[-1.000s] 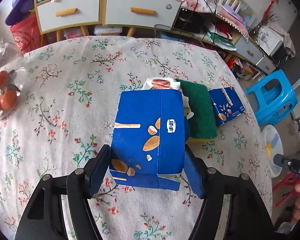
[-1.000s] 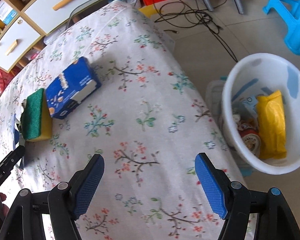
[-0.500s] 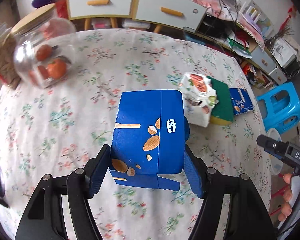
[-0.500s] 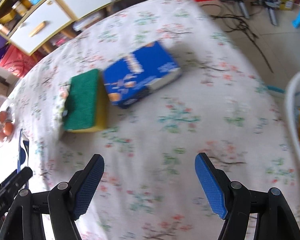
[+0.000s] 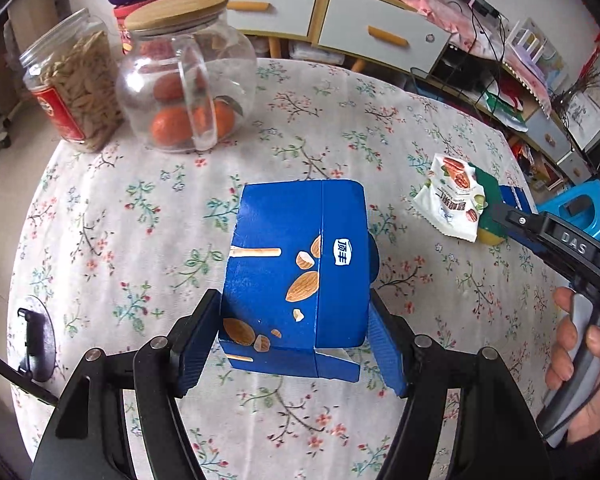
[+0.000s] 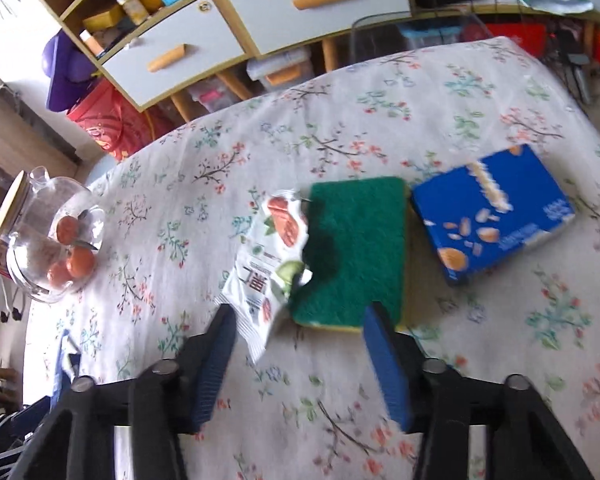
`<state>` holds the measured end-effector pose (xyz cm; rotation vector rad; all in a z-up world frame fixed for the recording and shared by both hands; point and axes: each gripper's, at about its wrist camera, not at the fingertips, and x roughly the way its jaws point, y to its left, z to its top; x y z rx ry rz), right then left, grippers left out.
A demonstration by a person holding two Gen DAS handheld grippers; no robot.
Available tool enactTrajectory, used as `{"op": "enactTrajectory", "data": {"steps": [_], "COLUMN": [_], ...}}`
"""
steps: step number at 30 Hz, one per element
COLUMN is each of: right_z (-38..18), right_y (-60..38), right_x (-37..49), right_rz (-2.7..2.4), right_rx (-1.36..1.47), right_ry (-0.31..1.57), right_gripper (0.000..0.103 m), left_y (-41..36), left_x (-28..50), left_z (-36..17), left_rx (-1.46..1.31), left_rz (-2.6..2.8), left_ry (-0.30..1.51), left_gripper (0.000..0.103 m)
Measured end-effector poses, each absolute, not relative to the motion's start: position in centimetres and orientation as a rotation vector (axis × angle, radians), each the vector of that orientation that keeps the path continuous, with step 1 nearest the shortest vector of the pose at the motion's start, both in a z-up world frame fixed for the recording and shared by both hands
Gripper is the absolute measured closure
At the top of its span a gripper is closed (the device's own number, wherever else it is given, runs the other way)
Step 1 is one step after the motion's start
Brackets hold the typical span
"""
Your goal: Collect trash
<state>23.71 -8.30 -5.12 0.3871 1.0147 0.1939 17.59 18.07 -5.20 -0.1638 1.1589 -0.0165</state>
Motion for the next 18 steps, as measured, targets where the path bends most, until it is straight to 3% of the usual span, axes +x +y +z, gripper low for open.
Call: {"op": "enactTrajectory", "data": {"steps": [7,9,11,13,18], "right_z": [-5.9,-6.0,-6.4,-6.8,-6.6], "right_y": [-6.0,-5.2,-4.4,-4.0,-3.3], "right_x": [25.0,25.2,25.4,25.3,24.5], "right_rz": [0.205,0.218,0.225,0.228,0.245], "right_rx": [0.327,0.291,0.25,0.229,0.211], "right_ry": [0.985,0.979,0.988,1.008,1.015], "right_gripper": [0.066,0.072,0.087,0.093,0.097], "left_y": [19.0,19.1,19.1,18.9,18.6], "left_x": [17.3,17.2,17.1,17.0,16.8], "left_z": [-5.3,-5.3,-5.3,-5.2,-5.0], "left_rx": [-0.131,-0.139,-0.136,-0.129,-0.132], "left_rz": [0.018,0.015,0.012,0.01,0.001], "left_ry": [1.147,1.15,1.148,1.145,1.143], "left_gripper": [0.031,0.031,0.031,0.031,0.031]}}
